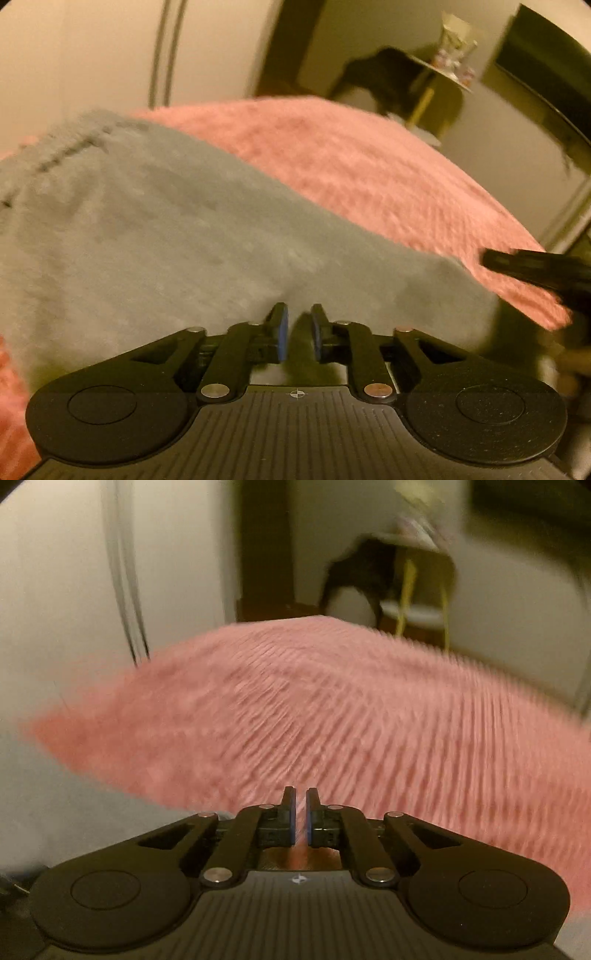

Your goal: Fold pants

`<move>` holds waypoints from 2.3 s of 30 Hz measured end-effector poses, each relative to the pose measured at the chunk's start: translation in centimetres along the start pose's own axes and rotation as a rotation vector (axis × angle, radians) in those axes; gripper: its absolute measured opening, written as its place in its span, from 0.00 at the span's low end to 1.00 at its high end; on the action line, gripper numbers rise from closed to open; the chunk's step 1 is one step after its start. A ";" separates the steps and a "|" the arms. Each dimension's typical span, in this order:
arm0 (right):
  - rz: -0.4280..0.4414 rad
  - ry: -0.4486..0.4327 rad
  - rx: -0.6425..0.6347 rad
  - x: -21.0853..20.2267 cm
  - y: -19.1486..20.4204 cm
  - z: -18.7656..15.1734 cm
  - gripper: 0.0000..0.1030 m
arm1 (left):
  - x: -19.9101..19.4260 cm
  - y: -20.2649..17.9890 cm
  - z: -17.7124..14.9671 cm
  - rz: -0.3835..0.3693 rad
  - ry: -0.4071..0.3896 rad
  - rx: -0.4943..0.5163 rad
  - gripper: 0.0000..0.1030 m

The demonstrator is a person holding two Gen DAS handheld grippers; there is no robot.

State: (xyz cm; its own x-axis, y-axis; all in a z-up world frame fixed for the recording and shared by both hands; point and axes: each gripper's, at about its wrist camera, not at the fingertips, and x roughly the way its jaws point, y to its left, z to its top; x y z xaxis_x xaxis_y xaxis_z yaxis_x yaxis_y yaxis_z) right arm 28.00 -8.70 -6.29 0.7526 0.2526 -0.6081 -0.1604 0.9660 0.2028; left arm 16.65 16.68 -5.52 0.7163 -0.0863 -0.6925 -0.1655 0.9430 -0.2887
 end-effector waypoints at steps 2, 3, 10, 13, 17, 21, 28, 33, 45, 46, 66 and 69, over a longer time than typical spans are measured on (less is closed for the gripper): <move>0.030 -0.025 0.018 -2.6 -0.7 -0.7 0.05 | 0.1 0.4 0.1 -0.048 0.003 -0.044 0.46; 0.053 -0.036 0.014 -4.0 -1.0 -1.4 0.05 | 0.1 0.3 0.1 -0.065 -0.003 -0.051 0.54; 0.194 0.051 -0.041 -6.0 0.4 -6.4 0.05 | 0.6 -2.3 -0.6 -0.034 -0.032 0.067 0.75; 0.138 0.018 -0.112 -3.9 1.4 -6.1 0.03 | 0.5 -2.1 -1.0 -0.031 -0.052 0.064 0.75; -0.128 0.022 0.064 1.0 -3.2 -4.8 0.01 | 0.7 -2.0 -1.2 0.018 -0.092 0.071 0.76; -0.028 -0.044 0.123 -4.3 -4.2 -4.6 0.08 | 1.2 -3.2 -1.7 0.072 -0.118 0.175 0.80; -0.117 -0.045 0.187 -15.7 -9.7 -9.3 0.26 | 1.0 -6.1 -2.0 -0.136 -0.158 0.243 0.84; -0.372 -0.108 0.467 -25.2 -18.7 -13.6 0.38 | 4.2 -6.4 -2.3 0.003 -0.103 0.241 0.85; -0.523 -0.278 1.043 -39.5 -33.5 -26.6 0.55 | -1.0 -8.0 -5.2 -0.075 -0.043 0.153 0.94; -0.501 -0.288 1.054 -39.5 -34.1 -26.9 0.54 | -1.3 -8.2 -5.4 -0.062 -0.039 0.156 0.94; -0.414 -0.330 1.047 -36.9 -36.9 -25.6 0.15 | -4.6 -9.8 -9.4 0.010 -0.007 0.266 0.94; -0.485 -0.315 0.987 -37.1 -35.9 -23.4 0.09 | -4.8 -9.7 -9.3 -0.004 -0.016 0.257 0.94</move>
State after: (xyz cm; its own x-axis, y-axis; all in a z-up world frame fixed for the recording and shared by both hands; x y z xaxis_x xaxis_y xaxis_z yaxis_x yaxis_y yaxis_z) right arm -9.11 -51.51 -8.93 0.7473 -0.2944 -0.5957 0.6574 0.4580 0.5983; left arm 8.47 4.98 -5.57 0.7273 -0.0868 -0.6809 0.0134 0.9936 -0.1124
